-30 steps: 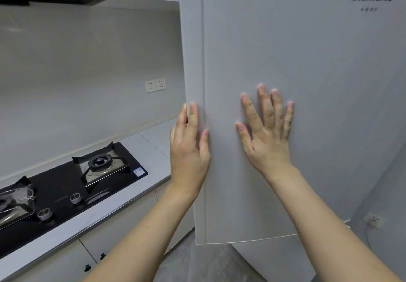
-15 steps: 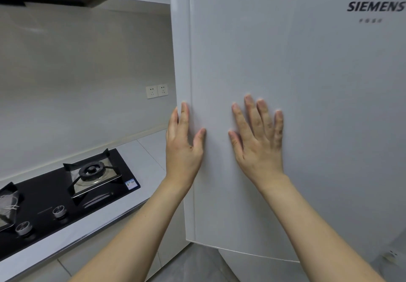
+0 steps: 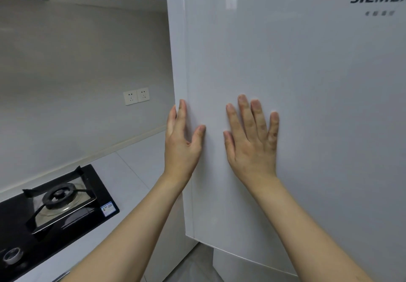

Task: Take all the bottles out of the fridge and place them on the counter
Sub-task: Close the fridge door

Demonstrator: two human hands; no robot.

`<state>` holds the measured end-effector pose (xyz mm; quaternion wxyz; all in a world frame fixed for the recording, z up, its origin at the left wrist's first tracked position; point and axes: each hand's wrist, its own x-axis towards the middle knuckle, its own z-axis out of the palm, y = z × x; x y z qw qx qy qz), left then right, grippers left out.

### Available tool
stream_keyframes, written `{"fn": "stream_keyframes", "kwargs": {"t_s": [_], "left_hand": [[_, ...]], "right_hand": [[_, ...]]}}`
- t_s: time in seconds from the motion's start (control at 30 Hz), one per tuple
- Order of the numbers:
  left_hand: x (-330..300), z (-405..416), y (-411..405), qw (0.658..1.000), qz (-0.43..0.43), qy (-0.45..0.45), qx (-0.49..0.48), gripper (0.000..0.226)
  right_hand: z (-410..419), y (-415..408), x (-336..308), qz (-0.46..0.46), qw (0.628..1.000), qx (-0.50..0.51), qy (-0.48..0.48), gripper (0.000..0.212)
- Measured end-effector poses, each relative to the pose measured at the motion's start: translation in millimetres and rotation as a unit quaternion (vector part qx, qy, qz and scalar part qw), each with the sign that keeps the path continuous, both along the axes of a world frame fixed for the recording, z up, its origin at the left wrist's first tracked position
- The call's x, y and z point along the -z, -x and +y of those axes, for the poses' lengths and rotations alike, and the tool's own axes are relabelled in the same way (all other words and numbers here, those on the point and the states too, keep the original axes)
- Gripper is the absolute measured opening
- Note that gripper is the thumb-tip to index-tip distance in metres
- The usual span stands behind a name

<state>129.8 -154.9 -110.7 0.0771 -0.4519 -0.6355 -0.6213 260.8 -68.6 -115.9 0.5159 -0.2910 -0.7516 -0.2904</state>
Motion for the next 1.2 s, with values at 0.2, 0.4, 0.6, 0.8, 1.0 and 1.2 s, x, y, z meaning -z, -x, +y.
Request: {"fn": "stream_keyframes", "kwargs": {"t_s": [0.2,0.4,0.6,0.8,1.0,1.2], "left_hand": [[-1.3,49.8,27.8,0.999,0.000,0.009,0.052,0.070],[-1.0,96.3,46.5,0.995,-0.004,0.003,0.098,0.072],[2.1,132.4,56.0,0.990,-0.006,0.004,0.138,0.071],[0.4,157.4,60.5,0.986,-0.019,0.005,0.168,0.074],[-2.0,184.5,65.9,0.982,-0.031,-0.003,0.187,0.074],[-5.2,220.3,64.3,0.977,-0.032,0.007,0.210,0.076]], "right_hand": [[36.1,20.7,-1.0,0.001,0.999,0.045,-0.001,0.057],[65.7,31.3,-2.1,-0.004,0.996,0.088,0.016,0.059],[89.4,38.3,-1.4,-0.003,0.992,0.123,0.019,0.058],[108.3,42.4,-1.7,-0.008,0.988,0.153,0.013,0.057],[127.5,45.5,-1.7,-0.017,0.984,0.176,0.026,0.058],[155.4,42.8,-1.7,-0.036,0.977,0.208,0.029,0.060]]}}
